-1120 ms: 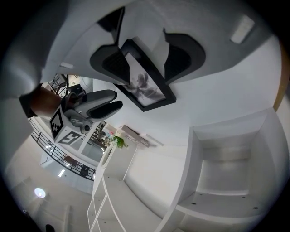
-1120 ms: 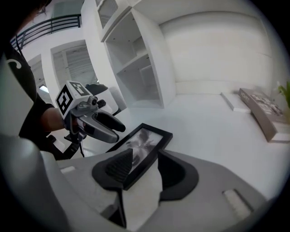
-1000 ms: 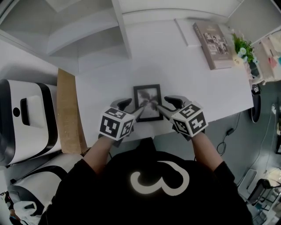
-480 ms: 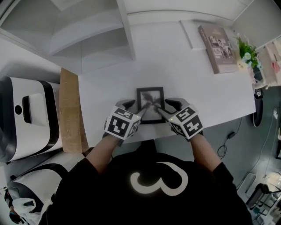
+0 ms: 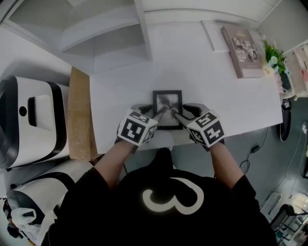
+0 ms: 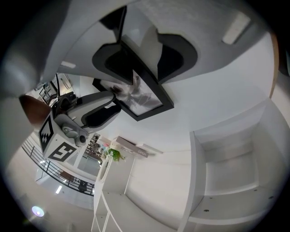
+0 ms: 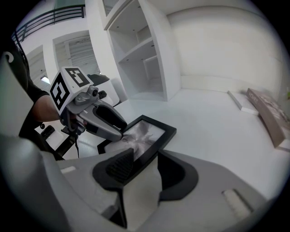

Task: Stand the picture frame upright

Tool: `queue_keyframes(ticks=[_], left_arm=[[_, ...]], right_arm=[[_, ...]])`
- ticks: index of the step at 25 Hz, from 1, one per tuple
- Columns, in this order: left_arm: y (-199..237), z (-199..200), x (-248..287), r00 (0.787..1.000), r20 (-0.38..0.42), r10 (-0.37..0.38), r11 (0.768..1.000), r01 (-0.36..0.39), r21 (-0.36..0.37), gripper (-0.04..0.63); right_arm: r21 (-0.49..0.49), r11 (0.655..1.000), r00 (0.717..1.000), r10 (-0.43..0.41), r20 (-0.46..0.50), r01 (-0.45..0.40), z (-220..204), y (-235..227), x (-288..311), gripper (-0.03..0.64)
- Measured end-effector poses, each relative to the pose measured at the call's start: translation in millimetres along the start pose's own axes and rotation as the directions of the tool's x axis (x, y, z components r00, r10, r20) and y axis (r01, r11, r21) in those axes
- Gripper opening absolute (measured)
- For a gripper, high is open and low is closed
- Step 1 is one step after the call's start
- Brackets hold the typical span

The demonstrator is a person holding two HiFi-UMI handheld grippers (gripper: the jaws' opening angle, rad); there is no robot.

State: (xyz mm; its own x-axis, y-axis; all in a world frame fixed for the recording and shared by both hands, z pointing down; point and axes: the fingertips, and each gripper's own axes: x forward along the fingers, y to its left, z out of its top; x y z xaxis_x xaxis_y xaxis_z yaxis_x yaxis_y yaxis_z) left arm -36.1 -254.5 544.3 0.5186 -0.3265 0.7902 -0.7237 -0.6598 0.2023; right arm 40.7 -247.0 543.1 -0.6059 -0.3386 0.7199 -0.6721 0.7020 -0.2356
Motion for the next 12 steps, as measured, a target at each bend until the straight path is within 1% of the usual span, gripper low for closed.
queue_keyframes(ticks=[6,12], left_arm=[[-8.3,-5.5,-2.7,1.0,0.004,0.021,1.0,-0.021,0.008,0.176],[-24.9,-17.8,-7.5,0.999,0.008,0.033,0.999,-0.033,-0.003,0.176]], right_arm=[[0.004,1.0,1.0,0.0,0.013,0.0,-7.5,5.9,-4.8,0.167],[-0.002,1.0,1.0,0.006,0.011,-0.006,-21.4,17.0,-14.0,0.167]])
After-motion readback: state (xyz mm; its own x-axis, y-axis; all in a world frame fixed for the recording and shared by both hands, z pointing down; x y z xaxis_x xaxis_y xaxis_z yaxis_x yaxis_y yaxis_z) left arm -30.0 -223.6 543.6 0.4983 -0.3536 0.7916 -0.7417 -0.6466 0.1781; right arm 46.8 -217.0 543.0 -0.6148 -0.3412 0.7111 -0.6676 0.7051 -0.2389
